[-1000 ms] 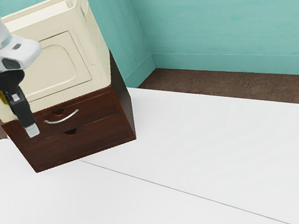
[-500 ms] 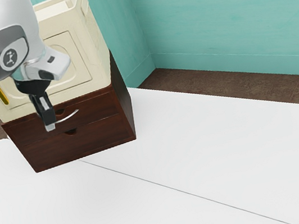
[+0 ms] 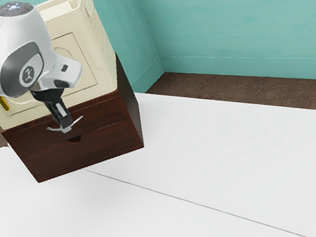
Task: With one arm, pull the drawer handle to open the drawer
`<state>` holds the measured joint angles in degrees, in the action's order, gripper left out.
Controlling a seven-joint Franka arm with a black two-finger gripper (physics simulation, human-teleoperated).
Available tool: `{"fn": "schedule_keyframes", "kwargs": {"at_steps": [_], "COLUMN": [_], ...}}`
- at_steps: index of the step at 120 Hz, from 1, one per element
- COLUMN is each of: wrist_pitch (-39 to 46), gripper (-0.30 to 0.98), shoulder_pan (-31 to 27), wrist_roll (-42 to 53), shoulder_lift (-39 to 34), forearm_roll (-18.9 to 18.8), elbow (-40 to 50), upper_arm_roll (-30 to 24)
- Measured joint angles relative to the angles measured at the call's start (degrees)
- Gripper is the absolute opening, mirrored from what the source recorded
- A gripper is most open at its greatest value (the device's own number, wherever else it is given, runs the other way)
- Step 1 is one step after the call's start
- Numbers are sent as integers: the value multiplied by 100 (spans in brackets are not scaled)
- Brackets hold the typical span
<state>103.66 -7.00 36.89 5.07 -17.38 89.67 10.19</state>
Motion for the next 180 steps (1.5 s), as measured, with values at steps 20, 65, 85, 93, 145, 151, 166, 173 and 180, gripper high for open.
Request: {"fn": "schedule_keyframes", "kwargs": {"at_steps": [20, 65, 85, 93, 145, 151, 166, 173, 180], "wrist_pitch": [204, 451, 559, 614, 891, 905, 933, 937, 956], "gripper": [26, 29, 17, 7, -9, -8, -10, -9, -9], "shoulder_pan": [-133, -331, -325, -326, -91, -65, -88, -30, -5], "wrist_roll": [62, 172, 140, 145, 81, 81, 98, 116, 125], "shoulder_lift": [176, 425, 481, 355, -505, -537, -729, -893, -1026], "forearm_roll": [19, 95, 159, 178, 153, 127, 96, 114, 119], "elbow": [0, 0, 128, 291, 1267, 1354, 1601, 1765, 1927], "upper_arm_roll": [0, 2, 11, 8, 31, 38, -40, -17, -13]}}
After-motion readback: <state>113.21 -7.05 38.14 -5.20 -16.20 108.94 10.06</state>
